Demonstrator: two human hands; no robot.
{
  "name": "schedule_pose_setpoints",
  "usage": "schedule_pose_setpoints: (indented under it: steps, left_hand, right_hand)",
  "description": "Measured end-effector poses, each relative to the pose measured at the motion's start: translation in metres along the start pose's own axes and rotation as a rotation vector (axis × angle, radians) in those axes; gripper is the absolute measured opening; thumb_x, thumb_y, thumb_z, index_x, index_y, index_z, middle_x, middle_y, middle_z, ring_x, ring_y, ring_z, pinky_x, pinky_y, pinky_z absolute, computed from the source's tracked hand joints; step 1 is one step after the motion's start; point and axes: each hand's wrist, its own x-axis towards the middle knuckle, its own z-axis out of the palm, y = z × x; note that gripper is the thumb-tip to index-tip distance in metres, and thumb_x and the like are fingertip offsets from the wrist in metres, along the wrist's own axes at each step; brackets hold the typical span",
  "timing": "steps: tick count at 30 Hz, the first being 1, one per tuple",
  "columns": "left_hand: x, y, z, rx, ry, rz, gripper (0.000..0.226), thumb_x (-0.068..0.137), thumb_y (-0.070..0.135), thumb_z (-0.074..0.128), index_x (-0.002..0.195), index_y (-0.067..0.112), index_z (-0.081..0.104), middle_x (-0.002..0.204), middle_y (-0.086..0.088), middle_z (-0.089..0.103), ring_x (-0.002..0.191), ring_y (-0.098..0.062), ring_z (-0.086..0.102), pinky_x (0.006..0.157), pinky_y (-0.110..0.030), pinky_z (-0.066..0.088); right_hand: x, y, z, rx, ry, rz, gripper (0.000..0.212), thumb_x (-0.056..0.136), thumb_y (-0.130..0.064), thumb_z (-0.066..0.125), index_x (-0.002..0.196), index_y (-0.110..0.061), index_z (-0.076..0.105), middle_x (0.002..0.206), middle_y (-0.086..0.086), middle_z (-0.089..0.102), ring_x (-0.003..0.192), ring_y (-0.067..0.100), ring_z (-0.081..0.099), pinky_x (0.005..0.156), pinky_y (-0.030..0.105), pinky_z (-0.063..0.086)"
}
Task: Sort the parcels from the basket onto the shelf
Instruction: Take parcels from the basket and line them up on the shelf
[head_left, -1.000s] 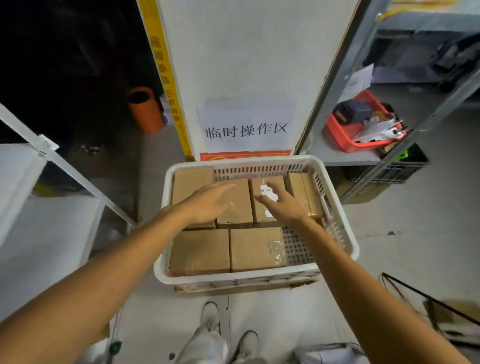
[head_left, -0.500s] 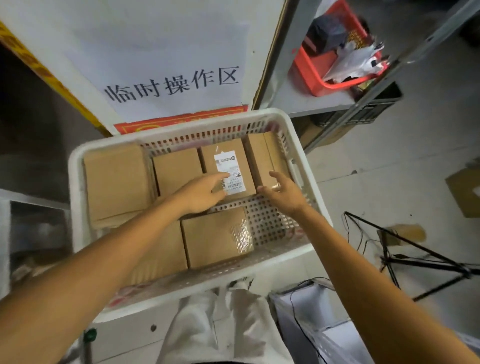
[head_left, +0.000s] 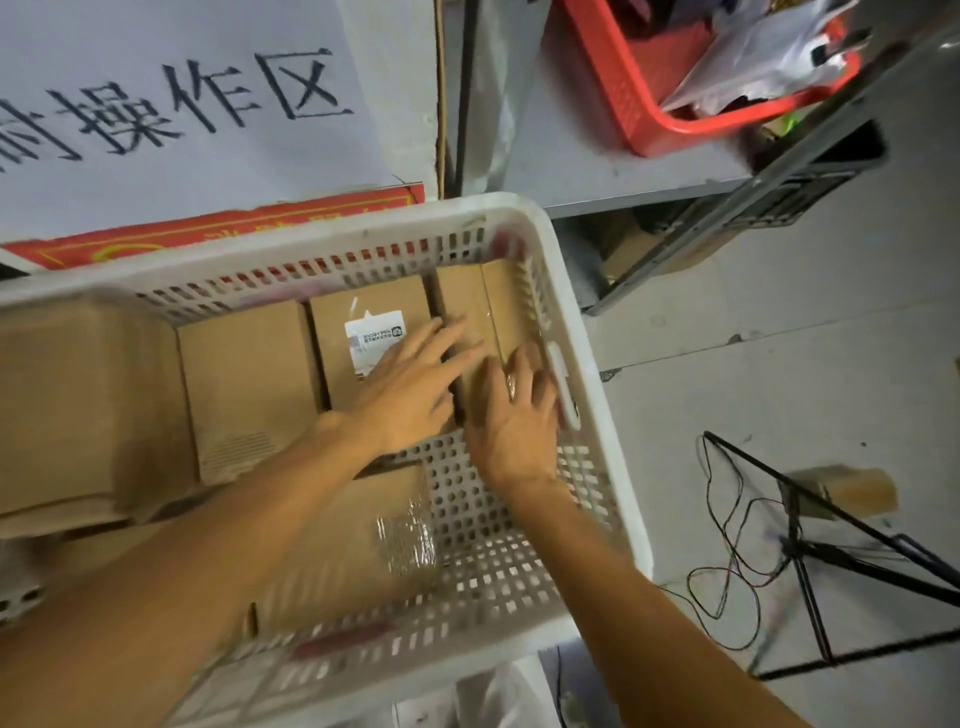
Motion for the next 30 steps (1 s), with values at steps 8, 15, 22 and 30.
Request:
schedule_pose_setpoints:
  steps: [8, 15, 22, 30]
  left_hand:
    - [0.006, -0.018, 0.022, 0.312, 0.003, 0.062, 0.081, 0.081, 0.014, 0.057, 0.151, 0.026, 0.018, 0.160, 0.007, 0.009, 0.148, -0.019, 0.002, 0.120, -0.043, -0.001]
    - [0.000, -0.031, 0.021, 0.274, -0.083, 0.097, 0.087, 0.086, 0.014, 0.055, 0.151, 0.028, -0.001, 0.160, 0.009, -0.008, 0.147, -0.016, -0.012, 0.120, -0.040, 0.002]
    - [-0.010, -0.019, 0.024, 0.204, -0.061, 0.071, 0.076, 0.093, 0.019, 0.047, 0.152, 0.025, 0.001, 0.160, 0.004, -0.014, 0.146, -0.021, -0.015, 0.120, -0.040, -0.001]
    - [-0.024, 0.005, 0.014, -0.498, -0.059, -0.313, 0.068, 0.098, 0.052, 0.026, 0.151, 0.029, -0.010, 0.161, 0.001, -0.002, 0.147, -0.019, 0.006, 0.118, -0.045, 0.015]
  right_hand:
    - [0.001, 0.003, 0.014, 0.022, 0.085, -0.075, 0.084, 0.084, -0.046, 0.064, 0.151, -0.030, 0.016, 0.158, 0.005, 0.009, 0.139, 0.049, 0.011, 0.111, 0.059, 0.024]
    - [0.007, -0.003, 0.013, 0.078, 0.112, 0.005, 0.079, 0.073, -0.052, 0.073, 0.137, -0.032, 0.030, 0.157, 0.013, 0.003, 0.135, 0.042, 0.024, 0.106, 0.053, 0.036]
    - [0.000, -0.009, 0.010, 0.169, 0.134, 0.068, 0.075, 0.073, -0.046, 0.074, 0.133, -0.035, 0.030, 0.153, 0.021, 0.011, 0.132, 0.045, 0.028, 0.106, 0.057, 0.036]
    - [-0.040, -0.003, -0.024, 0.347, 0.253, -0.022, 0.085, 0.073, -0.043, 0.070, 0.144, -0.036, 0.025, 0.154, 0.016, 0.010, 0.136, 0.035, 0.019, 0.111, 0.053, 0.021]
